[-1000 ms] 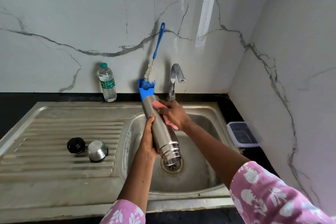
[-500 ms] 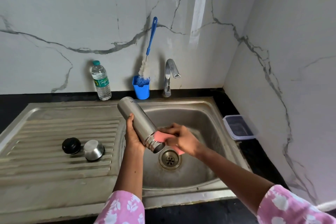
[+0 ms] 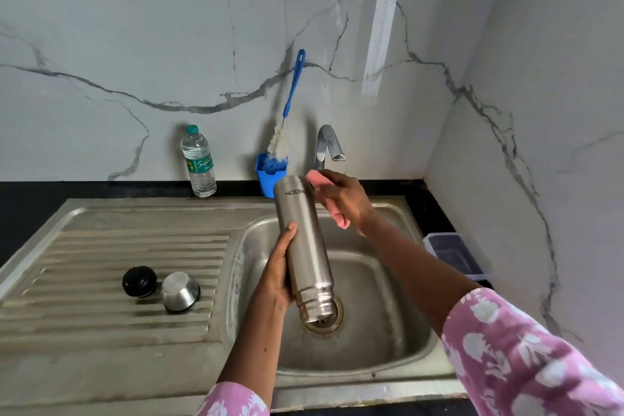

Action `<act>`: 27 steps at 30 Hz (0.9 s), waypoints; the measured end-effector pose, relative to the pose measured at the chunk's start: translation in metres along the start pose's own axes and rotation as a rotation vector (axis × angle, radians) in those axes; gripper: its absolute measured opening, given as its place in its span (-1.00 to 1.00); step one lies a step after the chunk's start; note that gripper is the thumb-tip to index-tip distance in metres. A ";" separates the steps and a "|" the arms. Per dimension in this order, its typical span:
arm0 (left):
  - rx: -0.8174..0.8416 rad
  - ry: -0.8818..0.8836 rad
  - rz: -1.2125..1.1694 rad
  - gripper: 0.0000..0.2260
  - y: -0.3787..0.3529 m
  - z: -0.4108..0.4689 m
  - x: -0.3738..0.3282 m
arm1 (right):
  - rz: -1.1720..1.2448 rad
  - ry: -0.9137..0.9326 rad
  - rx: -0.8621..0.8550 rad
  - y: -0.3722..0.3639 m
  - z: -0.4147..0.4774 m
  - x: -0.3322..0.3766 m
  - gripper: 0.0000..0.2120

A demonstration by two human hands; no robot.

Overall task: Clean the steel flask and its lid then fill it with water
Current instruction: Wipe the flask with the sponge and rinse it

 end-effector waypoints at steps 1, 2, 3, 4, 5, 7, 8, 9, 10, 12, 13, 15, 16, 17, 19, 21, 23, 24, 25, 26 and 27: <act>-0.003 -0.008 0.032 -0.60 -0.003 0.000 0.000 | 0.002 0.016 -0.009 -0.006 0.002 0.006 -0.57; -0.004 -0.024 0.060 -0.61 -0.006 0.000 -0.001 | 0.005 0.029 -0.021 -0.010 0.005 0.009 -0.56; -0.007 -0.044 0.079 -0.60 -0.008 0.000 -0.002 | -0.001 0.047 -0.027 -0.014 0.005 0.010 -0.54; -0.005 -0.051 0.085 -0.59 -0.010 -0.001 -0.004 | -0.014 0.074 -0.029 -0.018 0.005 0.010 -0.51; -0.010 -0.054 0.083 -0.58 -0.009 -0.002 -0.006 | -0.044 0.099 -0.024 -0.020 0.004 0.011 -0.47; -0.014 -0.056 0.072 -0.56 -0.005 -0.003 -0.007 | -0.104 0.124 -0.004 -0.021 0.000 0.011 -0.40; -0.019 -0.054 0.070 -0.55 -0.001 -0.003 -0.006 | -0.117 0.124 0.002 -0.020 -0.002 0.009 -0.39; -0.022 -0.052 0.076 -0.55 0.002 -0.002 -0.005 | -0.125 0.110 0.000 -0.020 -0.005 0.007 -0.38; -0.024 -0.052 0.075 -0.55 0.002 -0.001 -0.006 | -0.126 0.106 0.009 -0.020 -0.008 0.004 -0.39; -0.013 -0.065 0.036 -0.63 -0.002 0.000 -0.010 | -0.155 0.108 0.053 -0.022 -0.016 -0.001 -0.43; -0.008 -0.074 0.015 -0.67 -0.003 0.002 -0.013 | -0.180 0.105 0.082 -0.023 -0.020 -0.003 -0.43; -0.007 -0.086 -0.015 -0.66 -0.005 0.004 -0.021 | -0.163 0.086 0.118 -0.022 -0.030 -0.008 -0.48; -0.024 -0.092 -0.014 -0.60 -0.005 0.006 -0.024 | -0.120 0.065 0.129 -0.021 -0.034 -0.012 -0.53; -0.047 -0.091 -0.012 -0.53 -0.005 0.009 -0.028 | -0.083 0.029 0.136 -0.019 -0.039 -0.016 -0.61; -0.139 -0.090 -0.015 -0.31 -0.003 0.015 -0.034 | -0.023 -0.030 0.176 -0.015 -0.049 -0.027 -0.68; -0.210 -0.075 -0.033 -0.15 -0.001 0.022 -0.038 | 0.000 -0.055 0.207 -0.009 -0.058 -0.038 -0.63; -0.269 -0.133 -0.059 -0.23 -0.002 0.024 -0.042 | 0.030 -0.073 0.223 -0.004 -0.065 -0.047 -0.67; -0.289 -0.161 -0.054 -0.33 -0.003 0.023 -0.042 | 0.056 -0.081 0.249 0.000 -0.068 -0.050 -0.71; -0.299 -0.177 -0.037 -0.42 -0.003 0.023 -0.042 | 0.062 -0.093 0.280 0.003 -0.070 -0.053 -0.73; -0.302 -0.179 -0.015 -0.49 -0.003 0.022 -0.040 | 0.064 -0.111 0.317 0.006 -0.072 -0.055 -0.74; -0.291 -0.176 0.005 -0.53 -0.002 0.020 -0.039 | 0.039 -0.137 0.353 0.010 -0.074 -0.058 -0.74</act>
Point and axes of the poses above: each hand's wrist, its own z-axis towards the middle knuckle, its own y-axis out of the back of the hand, x = y × z, the point moved 1 cm from there along z, towards the middle knuckle, and after that the axes turned 7 degrees about -x, right-handed, at the moved point
